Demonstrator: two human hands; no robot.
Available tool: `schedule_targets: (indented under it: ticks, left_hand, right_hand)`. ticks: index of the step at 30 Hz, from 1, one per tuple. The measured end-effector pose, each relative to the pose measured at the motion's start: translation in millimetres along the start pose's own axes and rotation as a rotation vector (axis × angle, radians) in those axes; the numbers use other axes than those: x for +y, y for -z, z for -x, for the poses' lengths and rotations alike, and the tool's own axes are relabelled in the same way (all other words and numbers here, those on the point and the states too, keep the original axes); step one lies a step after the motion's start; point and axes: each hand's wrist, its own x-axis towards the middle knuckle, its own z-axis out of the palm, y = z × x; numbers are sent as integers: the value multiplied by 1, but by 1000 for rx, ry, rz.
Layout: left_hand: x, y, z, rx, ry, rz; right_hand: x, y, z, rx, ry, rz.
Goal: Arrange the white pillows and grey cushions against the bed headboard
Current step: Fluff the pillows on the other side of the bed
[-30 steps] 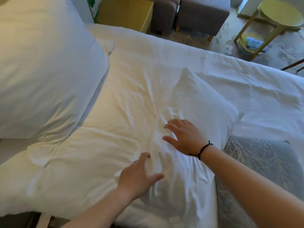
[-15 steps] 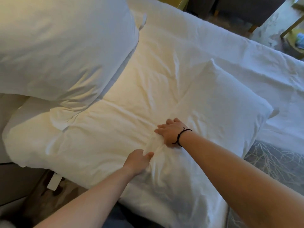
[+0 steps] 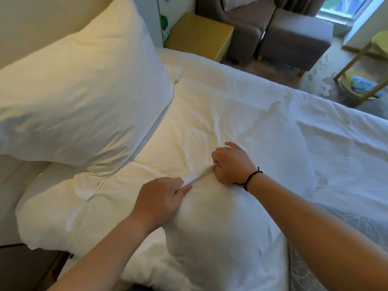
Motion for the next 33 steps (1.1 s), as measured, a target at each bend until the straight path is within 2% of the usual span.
schedule_targets:
  ticks: [3,6,8,11,13,16,18,20,24,27,33]
  left_hand:
    - [-8,60,1,27,-132,-115]
    - [-31,98,11,-74,-20,-13]
    - [-39,100,19,-171,74,3]
    - [-37,61,29,-382,66,-184]
    - [-39,25,36,-469,61,-283]
    - [-50,-11,50,-393,84,-466]
    - [-55,-21,57,-281,89,-551]
    - [-58,-22,57,-189,101,-521]
    - [-60,-14,55,-111,141,-496]
    - [-62,-10,64,-44,94,-444]
    - [-73,-12,76,-99,32,-498]
  right_hand:
    - [-28,32,20,240,1,-194]
    - [-70,24,36,349,38,-266]
    - [-98,-4,44,309,49,-255]
    - [-121,-53,52,124,39,-120]
    - [-113,-71,57,161,60,-49]
    - [-75,-79,73,251,93,-12]
    - [-44,-76,88,192,63,16]
    - [-18,-67,102,108,5,42]
    - [22,-45,124,2,-61,146]
    - [56,-27,134,-78,-128,124]
    - [96,-6,150,-180,-188,84]
